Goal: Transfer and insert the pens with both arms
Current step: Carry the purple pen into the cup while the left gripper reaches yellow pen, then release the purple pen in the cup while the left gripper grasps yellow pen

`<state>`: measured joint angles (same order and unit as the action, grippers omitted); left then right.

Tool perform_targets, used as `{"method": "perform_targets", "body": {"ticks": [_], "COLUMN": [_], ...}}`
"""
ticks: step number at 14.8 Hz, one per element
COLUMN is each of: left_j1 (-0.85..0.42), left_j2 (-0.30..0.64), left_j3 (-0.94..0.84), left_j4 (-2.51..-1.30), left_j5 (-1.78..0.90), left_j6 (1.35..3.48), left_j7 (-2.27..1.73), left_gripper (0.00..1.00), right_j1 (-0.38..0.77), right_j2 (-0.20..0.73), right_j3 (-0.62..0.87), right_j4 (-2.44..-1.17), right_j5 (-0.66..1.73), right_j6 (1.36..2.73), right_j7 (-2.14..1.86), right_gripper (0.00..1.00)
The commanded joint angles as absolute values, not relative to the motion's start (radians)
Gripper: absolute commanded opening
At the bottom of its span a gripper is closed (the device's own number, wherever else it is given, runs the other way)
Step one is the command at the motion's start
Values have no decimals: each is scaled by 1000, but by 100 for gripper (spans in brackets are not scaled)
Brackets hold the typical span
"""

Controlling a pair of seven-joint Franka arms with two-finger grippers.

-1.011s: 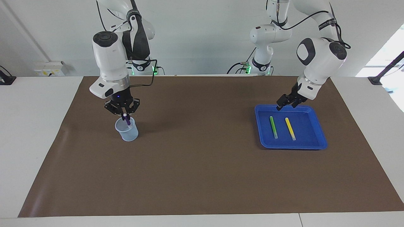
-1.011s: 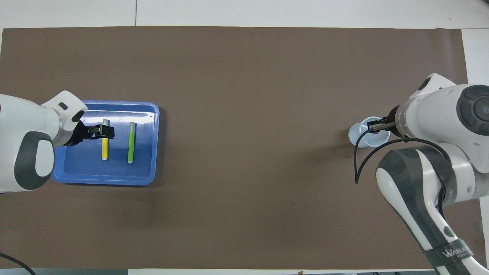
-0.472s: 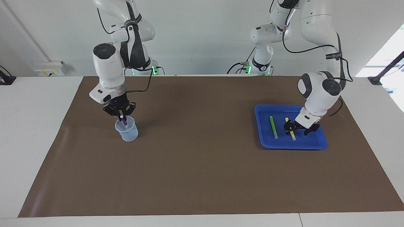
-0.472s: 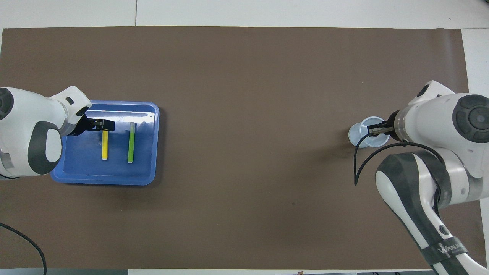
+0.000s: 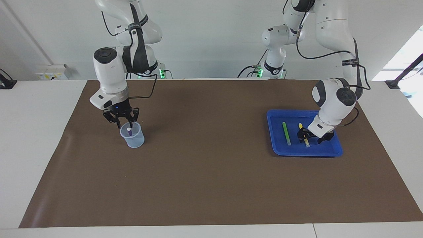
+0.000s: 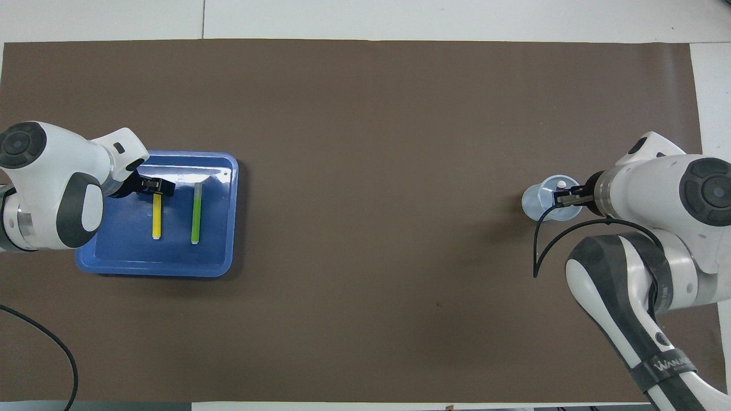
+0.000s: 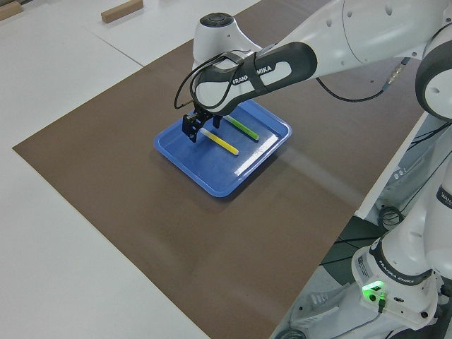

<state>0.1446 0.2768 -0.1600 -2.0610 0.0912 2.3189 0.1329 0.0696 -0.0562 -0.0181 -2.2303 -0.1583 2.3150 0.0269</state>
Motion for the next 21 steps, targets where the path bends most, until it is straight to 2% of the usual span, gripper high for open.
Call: {"method": "perform_targets", "body": {"ticks": [1,3,5,6,10,11,16,21], "left_j1": [150,150,150,149,149,150,152,149], "left_j2": [275,275,275,275,273,273,273,275], "left_j3": [-166,-167,-167,-167,-166,-166,-166,-167], "left_j4": [-2054,-2054,-2054,-2054,-2059,-2059,-2049,-1899], "left_j5": [106,100,100,100,100,100,97,91], "left_j6": [2289,2290,2292,2290,2287,2286,2273,2057], "left_j7": [134,133,133,132,130,130,129,126], "left_gripper": [92,87,72,56,8,0,0,0], "right_j1": [57,51,51,51,49,48,23,-31], "right_j2": [-74,-87,-110,-124,-115,-107,-19,-2], "right_j3": [-9,-12,-15,-14,-20,-20,-23,-21], "right_j4": [-2209,-2177,-2142,-2114,-1926,-1892,-1663,-1631], "right_j5": [-169,-164,-163,-158,-48,-48,-44,58], "right_j6": [2307,2280,2223,2173,1933,1896,1663,1675], "right_j7": [17,15,15,15,57,66,67,84], "right_gripper": [100,100,100,100,100,100,100,100]}}
